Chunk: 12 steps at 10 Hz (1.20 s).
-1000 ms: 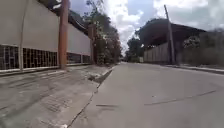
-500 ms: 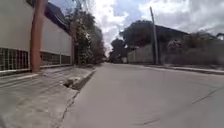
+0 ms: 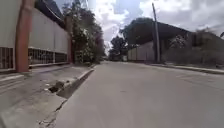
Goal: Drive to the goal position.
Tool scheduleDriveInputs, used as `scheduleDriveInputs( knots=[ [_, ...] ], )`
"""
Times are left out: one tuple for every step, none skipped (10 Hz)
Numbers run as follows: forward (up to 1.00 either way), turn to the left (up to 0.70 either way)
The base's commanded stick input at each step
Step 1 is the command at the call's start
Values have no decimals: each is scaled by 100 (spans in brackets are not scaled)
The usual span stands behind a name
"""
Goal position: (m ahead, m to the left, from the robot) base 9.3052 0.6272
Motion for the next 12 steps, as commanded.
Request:
scheduleDriveInputs(
  knots=[
    [100, 0],
    [100, 0],
    [100, 0],
    [100, 0],
    [100, 0],
    [100, 0],
    [100, 0],
    [100, 0],
    [100, 0],
    [100, 0],
    [100, 0],
    [100, 0]
  ],
)
